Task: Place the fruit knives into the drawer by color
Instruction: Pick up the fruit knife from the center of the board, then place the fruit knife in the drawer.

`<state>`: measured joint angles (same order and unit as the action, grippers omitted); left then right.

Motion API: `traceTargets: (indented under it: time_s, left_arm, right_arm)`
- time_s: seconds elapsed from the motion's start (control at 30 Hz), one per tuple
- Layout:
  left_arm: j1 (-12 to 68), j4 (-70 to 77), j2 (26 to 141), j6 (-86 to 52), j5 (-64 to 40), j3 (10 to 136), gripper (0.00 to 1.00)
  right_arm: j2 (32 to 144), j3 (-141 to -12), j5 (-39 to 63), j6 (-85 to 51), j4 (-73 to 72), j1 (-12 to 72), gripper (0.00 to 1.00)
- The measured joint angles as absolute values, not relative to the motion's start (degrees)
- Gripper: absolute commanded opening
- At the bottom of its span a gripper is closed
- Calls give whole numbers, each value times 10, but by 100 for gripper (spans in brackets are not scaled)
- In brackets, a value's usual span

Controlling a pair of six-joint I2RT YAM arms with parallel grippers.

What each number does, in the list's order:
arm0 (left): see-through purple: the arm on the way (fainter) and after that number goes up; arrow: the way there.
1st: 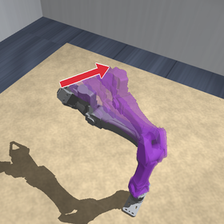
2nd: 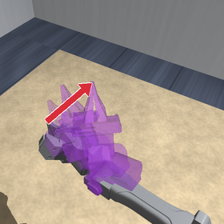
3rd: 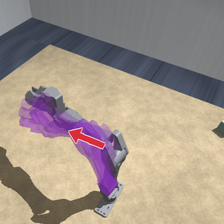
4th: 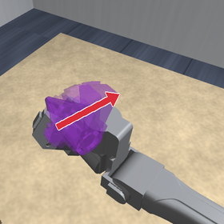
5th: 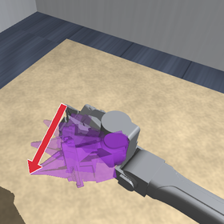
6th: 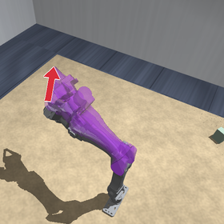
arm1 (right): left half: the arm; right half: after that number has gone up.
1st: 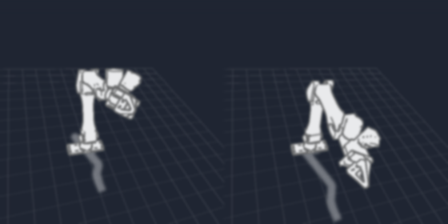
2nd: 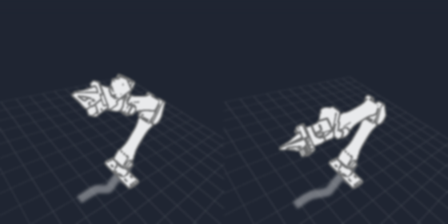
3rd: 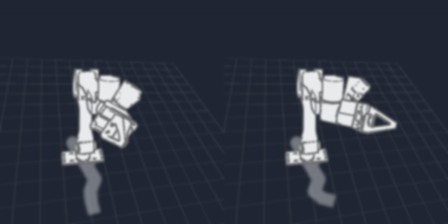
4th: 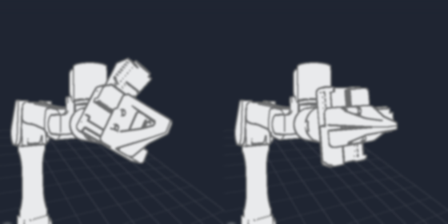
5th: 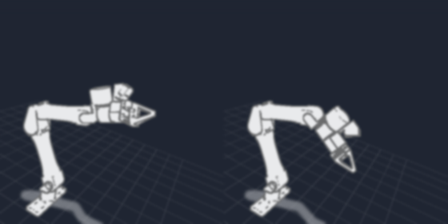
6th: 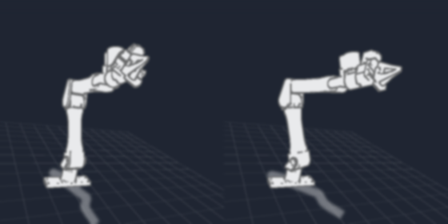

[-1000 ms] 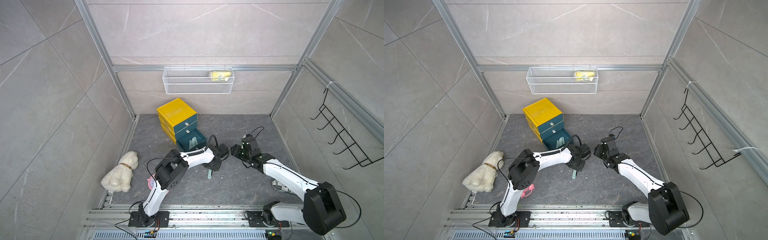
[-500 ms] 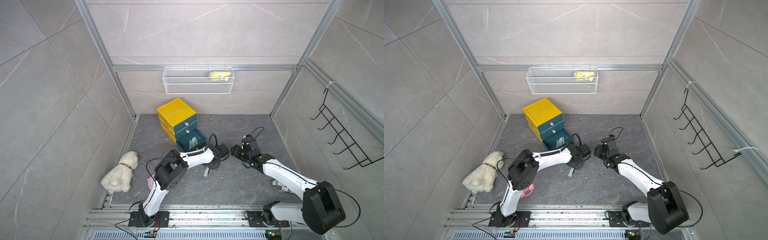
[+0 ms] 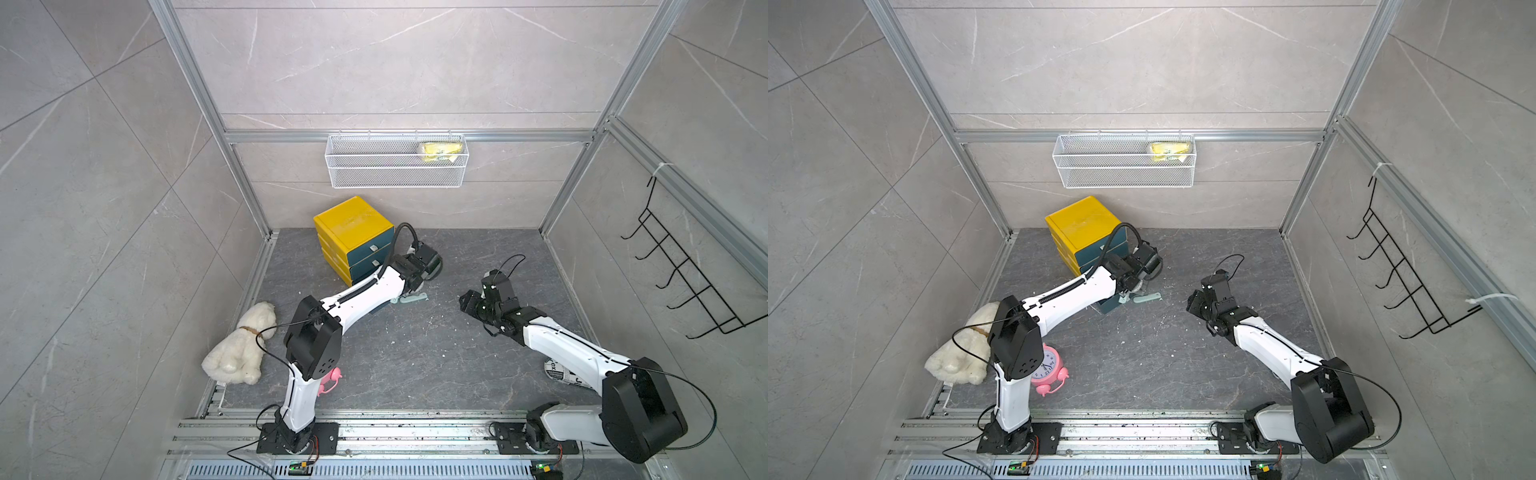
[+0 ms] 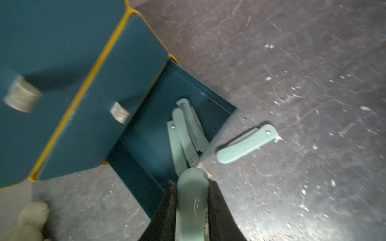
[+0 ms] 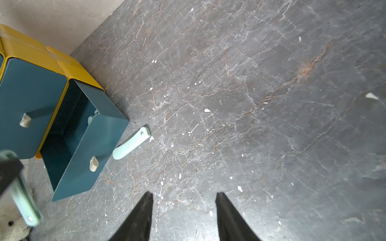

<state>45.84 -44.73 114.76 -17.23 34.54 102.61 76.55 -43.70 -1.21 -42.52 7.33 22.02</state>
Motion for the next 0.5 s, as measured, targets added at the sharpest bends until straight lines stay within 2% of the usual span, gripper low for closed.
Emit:
traceTargets:
  time_s: [0.13,0.37,0.5]
  left_arm:
    - [434,-443,1195,-147,388,1081,23]
    - [412,-455,1284,-130,404,1131,27]
    - [407,-467,1314,-130,402,1150,36]
  right_arm:
    - [766,-437,-10,-425,72,220,51]
    - [765,-437,-6,-425,72,220,51]
    - [765,-437,-4,-425,71,220,52]
